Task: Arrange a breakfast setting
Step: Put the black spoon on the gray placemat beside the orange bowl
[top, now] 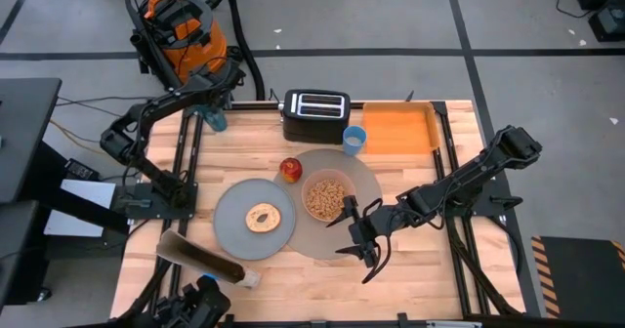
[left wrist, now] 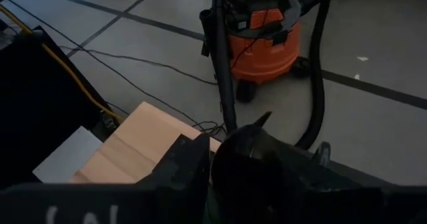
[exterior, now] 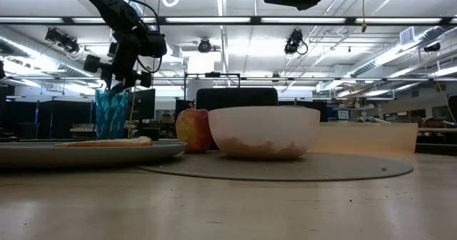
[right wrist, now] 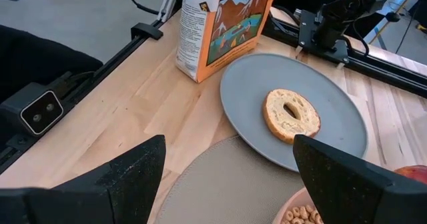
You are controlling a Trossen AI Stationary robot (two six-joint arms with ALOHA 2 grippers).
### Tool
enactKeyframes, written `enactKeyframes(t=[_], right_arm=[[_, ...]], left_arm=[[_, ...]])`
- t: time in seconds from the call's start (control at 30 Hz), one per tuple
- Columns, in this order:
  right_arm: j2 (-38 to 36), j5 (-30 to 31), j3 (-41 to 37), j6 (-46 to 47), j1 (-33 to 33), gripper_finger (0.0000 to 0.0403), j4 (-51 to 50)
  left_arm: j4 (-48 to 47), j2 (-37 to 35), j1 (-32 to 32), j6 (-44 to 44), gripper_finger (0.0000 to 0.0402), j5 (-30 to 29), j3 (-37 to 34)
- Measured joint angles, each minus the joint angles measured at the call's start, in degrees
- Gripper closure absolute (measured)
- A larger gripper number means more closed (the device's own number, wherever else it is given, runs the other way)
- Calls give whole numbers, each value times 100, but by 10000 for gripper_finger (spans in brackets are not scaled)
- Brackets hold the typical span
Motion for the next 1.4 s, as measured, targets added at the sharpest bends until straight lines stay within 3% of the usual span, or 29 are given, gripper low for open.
enactKeyframes(t=[0.23, 0.63, 1.03, 1.4], right_arm=[[0, -7, 0, -1, -7, 66, 2], [0, -15, 0, 0, -8, 66, 2], [0, -22, 0, -2, -8, 66, 2], [2, -31, 1, -2, -29, 66, 29]], left_arm=[[-68, -97, -35, 28, 282, -27, 0], [-76, -100, -207, 48, 353, -129, 0], [-74, -143, -489, 75, 370, -405, 0], [72, -143, -835, 1177, 371, -680, 0]])
